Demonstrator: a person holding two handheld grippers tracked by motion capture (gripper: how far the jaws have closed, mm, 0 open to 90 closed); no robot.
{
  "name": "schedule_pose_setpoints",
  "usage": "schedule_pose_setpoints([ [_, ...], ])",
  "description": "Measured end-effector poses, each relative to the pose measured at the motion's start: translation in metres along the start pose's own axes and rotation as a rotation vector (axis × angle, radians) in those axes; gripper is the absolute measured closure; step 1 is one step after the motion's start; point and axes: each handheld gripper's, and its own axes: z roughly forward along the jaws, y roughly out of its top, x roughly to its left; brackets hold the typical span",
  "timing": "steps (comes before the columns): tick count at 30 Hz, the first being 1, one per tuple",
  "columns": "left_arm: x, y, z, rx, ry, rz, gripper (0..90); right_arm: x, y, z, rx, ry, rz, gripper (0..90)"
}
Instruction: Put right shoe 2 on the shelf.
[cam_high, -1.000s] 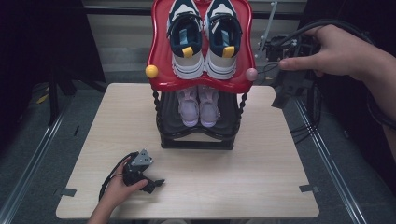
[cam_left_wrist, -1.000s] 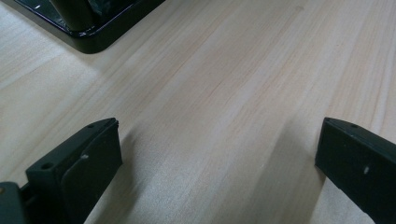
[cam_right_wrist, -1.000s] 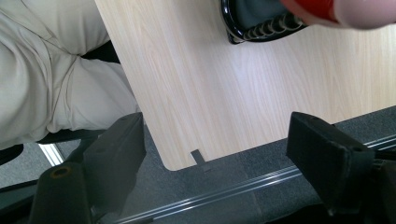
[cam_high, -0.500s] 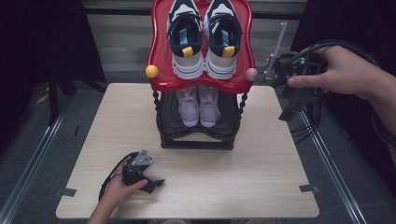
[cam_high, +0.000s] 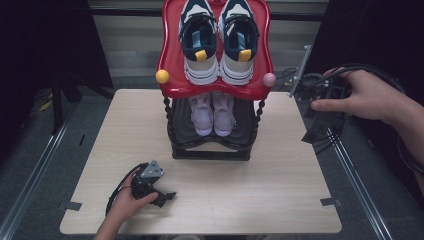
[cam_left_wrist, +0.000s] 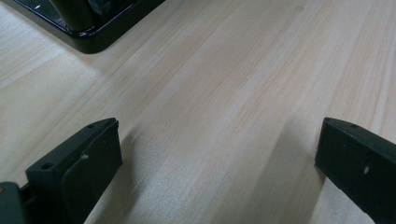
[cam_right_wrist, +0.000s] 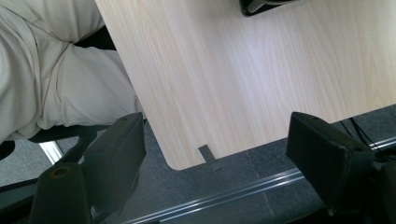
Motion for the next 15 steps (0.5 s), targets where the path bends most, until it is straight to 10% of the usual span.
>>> schedule_pose_setpoints([
  [15,0.0,0.0,0.0,0.002,-0.002,0.001,0.0,-0.001,-0.016,0.034,-0.028,0.0,0.01,19.0],
])
